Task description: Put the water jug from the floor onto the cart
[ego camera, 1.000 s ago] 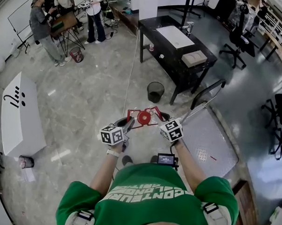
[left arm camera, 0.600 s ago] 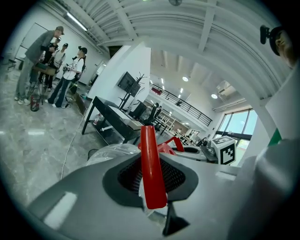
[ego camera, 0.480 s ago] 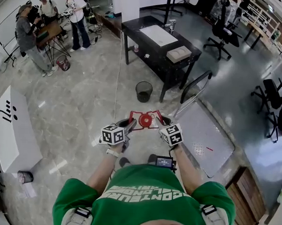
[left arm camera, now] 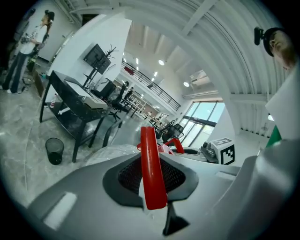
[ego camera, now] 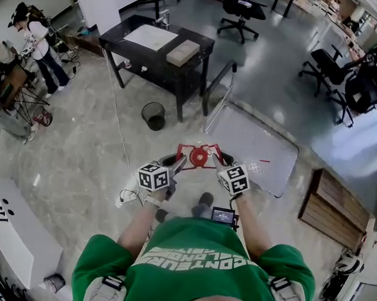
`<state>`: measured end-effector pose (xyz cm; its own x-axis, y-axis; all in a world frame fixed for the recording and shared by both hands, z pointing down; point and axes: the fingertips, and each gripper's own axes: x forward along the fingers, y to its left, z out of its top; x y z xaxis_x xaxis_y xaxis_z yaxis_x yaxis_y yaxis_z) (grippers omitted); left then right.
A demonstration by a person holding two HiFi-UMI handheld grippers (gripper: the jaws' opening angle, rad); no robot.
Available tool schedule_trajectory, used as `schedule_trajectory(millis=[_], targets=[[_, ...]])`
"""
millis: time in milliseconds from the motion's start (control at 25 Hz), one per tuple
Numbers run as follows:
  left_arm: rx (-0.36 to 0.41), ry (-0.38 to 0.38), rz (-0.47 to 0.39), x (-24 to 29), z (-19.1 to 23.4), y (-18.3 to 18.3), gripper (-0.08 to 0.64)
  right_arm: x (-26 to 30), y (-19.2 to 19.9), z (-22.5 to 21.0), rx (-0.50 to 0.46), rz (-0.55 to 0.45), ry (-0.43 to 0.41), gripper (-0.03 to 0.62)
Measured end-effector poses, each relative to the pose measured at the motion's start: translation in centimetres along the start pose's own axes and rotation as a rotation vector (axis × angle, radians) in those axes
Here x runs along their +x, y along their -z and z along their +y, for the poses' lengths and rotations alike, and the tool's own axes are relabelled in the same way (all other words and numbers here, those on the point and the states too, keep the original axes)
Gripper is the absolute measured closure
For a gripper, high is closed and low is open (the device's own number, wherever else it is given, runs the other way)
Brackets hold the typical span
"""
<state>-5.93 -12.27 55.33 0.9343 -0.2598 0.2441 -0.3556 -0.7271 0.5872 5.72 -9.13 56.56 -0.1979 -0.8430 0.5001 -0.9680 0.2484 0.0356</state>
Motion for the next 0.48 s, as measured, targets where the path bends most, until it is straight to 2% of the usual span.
schedule_trajectory(millis=[480], targets=[[0.078, 0.293, 0.237, 14.8, -11.1, 4.8, 0.482, -12.5, 8.4, -12.0, 0.211, 0.039, 0.32, 0.537]])
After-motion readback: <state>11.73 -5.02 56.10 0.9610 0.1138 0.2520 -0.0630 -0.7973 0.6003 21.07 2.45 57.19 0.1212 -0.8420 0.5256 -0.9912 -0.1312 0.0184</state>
